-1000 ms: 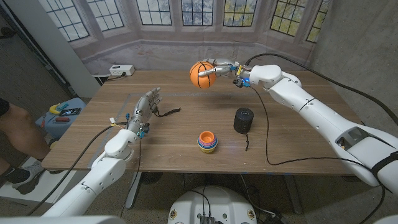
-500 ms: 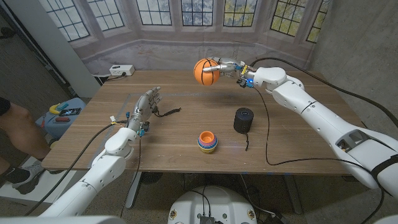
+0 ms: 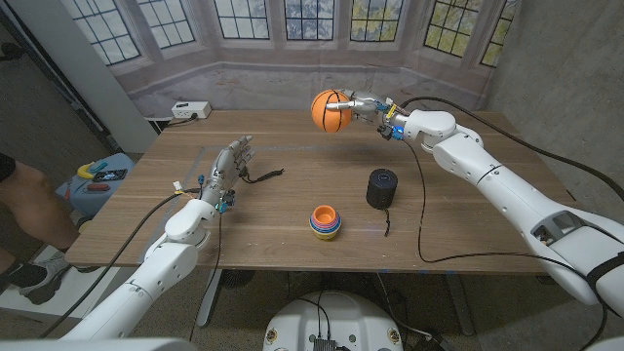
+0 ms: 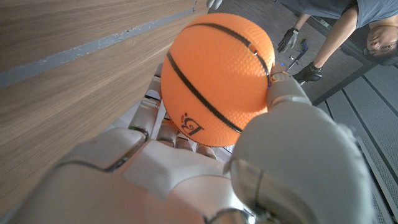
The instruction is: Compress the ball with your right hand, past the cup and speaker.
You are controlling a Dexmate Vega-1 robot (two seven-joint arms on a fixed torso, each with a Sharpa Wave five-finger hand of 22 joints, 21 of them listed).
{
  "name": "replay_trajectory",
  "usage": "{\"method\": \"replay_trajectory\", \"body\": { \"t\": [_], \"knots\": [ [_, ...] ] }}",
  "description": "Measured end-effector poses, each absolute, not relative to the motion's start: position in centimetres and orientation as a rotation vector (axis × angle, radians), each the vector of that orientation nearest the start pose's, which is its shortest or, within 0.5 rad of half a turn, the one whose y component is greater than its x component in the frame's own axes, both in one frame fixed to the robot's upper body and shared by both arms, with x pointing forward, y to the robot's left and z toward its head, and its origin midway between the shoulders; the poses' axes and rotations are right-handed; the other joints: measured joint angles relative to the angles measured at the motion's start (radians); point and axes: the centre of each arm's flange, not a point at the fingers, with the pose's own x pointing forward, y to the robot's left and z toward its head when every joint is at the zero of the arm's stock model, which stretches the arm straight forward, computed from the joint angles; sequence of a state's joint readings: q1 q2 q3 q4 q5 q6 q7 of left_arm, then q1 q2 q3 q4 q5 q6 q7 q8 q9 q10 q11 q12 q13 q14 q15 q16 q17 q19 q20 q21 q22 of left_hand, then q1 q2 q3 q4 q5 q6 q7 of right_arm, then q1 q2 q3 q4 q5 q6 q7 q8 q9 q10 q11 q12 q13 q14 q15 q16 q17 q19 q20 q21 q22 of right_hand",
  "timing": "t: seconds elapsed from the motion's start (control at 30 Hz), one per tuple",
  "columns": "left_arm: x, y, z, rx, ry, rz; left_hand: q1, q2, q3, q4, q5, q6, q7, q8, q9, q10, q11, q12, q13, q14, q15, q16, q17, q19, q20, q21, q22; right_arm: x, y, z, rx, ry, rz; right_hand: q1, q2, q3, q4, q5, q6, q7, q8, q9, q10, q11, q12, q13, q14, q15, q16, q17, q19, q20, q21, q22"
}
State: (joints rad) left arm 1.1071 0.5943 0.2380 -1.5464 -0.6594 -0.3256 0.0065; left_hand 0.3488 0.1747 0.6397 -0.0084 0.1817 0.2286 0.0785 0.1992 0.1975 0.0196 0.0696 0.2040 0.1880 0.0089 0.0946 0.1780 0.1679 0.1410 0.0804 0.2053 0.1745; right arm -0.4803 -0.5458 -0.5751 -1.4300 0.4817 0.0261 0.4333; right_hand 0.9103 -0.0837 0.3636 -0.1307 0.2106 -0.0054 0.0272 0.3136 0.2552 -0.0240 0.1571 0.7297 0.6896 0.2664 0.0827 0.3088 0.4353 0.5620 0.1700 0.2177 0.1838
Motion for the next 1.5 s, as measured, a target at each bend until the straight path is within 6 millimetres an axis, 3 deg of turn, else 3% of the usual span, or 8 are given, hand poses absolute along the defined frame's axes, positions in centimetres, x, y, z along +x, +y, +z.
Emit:
{"method": "replay_trajectory", "body": {
  "t": [0.6,1.5],
  "knots": [
    [58.9,31.8,-6.4,-0.055,-0.627,-0.186,0.0,0.0,-0.004,-0.004,0.0,0.0,0.0,0.0,0.0,0.0,0.0,0.0,0.0,0.0,0.0,0.0,0.0,0.0,0.0,0.0,0.0,63.2,-18.2,10.0,-0.289,-0.648,0.695,-0.008,0.008,-0.009,-0.002,-0.011,0.005,0.005,-0.007,0.0,0.005,0.016,-0.011,-0.006,0.0,0.0,0.0,0.007,0.004,-0.004,0.0,0.0],
    [59.4,31.9,-6.6,-0.068,-0.622,-0.188,0.0,0.0,-0.004,-0.004,0.0,0.0,0.0,0.0,0.0,0.0,0.0,0.0,0.0,0.0,0.0,0.0,0.0,0.0,0.0,0.0,0.0,64.1,-20.0,7.2,-0.09,-0.681,0.658,-0.013,0.013,-0.019,-0.003,-0.018,0.011,0.011,-0.014,-0.005,0.009,0.012,-0.016,-0.023,0.005,0.006,-0.001,0.008,0.009,-0.009,0.0,0.0]
  ]
}}
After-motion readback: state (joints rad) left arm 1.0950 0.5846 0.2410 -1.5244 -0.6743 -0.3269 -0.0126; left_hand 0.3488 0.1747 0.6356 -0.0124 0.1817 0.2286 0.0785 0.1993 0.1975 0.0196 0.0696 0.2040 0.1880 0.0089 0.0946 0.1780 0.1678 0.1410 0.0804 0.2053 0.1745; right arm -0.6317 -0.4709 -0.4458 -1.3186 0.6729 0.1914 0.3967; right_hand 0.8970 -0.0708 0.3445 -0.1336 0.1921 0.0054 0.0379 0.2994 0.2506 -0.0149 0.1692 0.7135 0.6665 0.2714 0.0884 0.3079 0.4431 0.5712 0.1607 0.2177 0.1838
